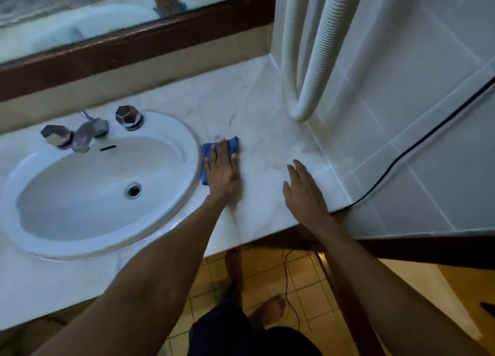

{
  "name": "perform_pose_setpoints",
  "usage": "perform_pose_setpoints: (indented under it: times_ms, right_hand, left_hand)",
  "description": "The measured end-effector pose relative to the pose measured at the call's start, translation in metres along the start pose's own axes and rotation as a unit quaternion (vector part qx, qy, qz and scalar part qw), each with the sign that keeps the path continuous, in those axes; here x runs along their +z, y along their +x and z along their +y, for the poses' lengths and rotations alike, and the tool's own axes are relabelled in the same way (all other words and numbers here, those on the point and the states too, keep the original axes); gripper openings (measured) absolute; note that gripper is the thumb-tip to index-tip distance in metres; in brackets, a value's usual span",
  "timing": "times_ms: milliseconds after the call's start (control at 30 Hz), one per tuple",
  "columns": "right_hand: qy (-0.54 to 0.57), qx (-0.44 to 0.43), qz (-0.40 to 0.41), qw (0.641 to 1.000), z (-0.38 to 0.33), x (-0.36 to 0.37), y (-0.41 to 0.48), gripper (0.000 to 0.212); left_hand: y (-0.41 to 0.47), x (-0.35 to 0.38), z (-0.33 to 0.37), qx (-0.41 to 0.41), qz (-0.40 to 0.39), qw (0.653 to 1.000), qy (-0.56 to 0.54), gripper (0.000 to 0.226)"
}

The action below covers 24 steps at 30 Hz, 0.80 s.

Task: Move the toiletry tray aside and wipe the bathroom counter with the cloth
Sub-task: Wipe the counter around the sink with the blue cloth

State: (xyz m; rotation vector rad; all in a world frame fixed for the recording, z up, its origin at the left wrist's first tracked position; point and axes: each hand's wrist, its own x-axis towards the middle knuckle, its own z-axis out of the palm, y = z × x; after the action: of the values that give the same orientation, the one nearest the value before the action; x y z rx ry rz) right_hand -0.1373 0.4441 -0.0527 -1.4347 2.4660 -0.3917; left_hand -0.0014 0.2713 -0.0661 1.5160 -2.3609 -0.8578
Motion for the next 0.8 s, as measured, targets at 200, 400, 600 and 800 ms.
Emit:
perform_pose_setpoints:
  times_ms: [200,400,600,800]
  right_hand:
    - [-0.009,0.029,0.005,1.000,-0.010,0.000,0.040,0.050]
    - [-0.037,0.084,-0.028,0.995,-0.018,0.005,0.080,0.057]
    - [-0.042,0.122,-0.008,0.992,-0.028,0.011,0.088,0.054]
    - [-0.012,0.130,0.031,0.991,-0.026,0.020,0.096,0.046]
  left_hand:
    - [0.010,0.014,0.017,0.128,-0.071,0.986,0.074,0.057]
    - [0.027,-0.012,-0.031,0.259,-0.170,0.942,0.128,0.057]
    - [0.110,-0.009,0.018,0.139,-0.143,0.974,0.112,0.058]
    - [0.051,-0.009,-0.020,0.310,-0.191,0.924,0.117,0.057]
